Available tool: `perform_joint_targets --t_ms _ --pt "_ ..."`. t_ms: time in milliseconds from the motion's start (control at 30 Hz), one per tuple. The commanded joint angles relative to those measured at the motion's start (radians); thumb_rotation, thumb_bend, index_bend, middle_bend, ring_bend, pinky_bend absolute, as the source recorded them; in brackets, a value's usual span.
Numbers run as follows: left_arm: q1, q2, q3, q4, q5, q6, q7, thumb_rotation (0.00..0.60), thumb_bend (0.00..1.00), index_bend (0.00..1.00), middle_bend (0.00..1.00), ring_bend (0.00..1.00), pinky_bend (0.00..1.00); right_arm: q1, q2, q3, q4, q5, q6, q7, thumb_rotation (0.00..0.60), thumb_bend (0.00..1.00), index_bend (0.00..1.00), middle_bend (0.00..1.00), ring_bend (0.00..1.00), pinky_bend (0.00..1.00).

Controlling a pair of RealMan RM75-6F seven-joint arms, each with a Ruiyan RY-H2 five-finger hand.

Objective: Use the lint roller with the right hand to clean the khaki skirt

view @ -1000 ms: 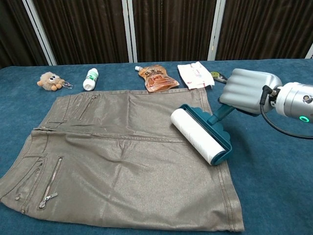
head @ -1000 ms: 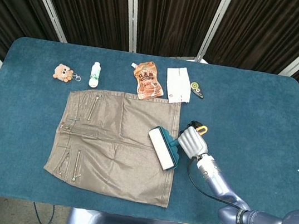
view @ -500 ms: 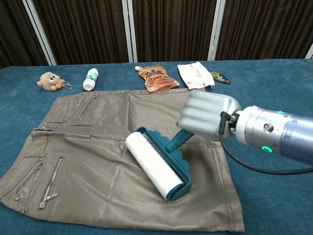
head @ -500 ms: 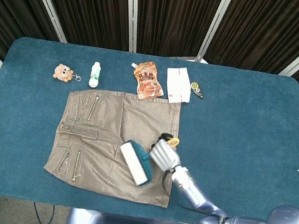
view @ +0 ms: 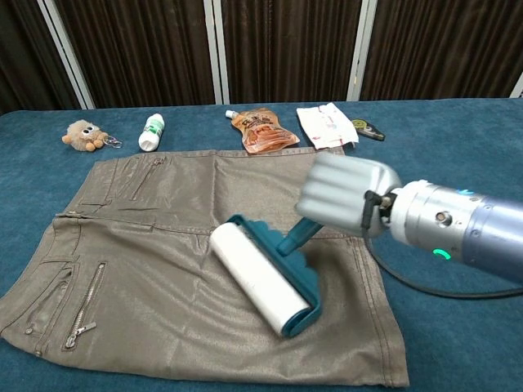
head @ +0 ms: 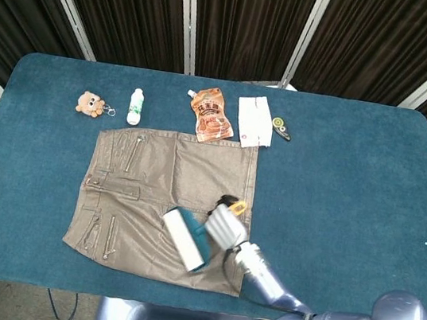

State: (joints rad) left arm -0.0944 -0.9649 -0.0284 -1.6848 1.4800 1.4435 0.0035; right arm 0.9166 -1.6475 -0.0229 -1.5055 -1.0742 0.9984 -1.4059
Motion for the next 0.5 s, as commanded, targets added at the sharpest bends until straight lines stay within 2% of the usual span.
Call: perform_joint_targets --t_ms 33,267,500 --pt "0.0 -0.002 0.001 -0.001 0.002 0.0 0.005 0.6 0.0 0.0 0.0 0.0 0.0 -0.025 0.049 -0.032 0.053 -0.018 0.012 0.042 0.6 0.92 0.49 0.57 0.47 0.45" --pt "-0.002 -0.01 0.003 -0.009 0.004 -0.002 0.029 0.6 0.0 0.0 0.0 0.0 0.0 -0.084 0.122 -0.067 0.184 -0.021 0.009 0.155 0.6 0.92 0.49 0.57 0.47 0.45" --pt "-0.005 -0.016 0.004 -0.017 0.003 -0.007 0.051 0.6 0.0 0.0 0.0 0.0 0.0 -0.138 0.151 -0.061 0.282 0.011 -0.013 0.276 0.6 0.92 0.49 0.57 0.47 0.45"
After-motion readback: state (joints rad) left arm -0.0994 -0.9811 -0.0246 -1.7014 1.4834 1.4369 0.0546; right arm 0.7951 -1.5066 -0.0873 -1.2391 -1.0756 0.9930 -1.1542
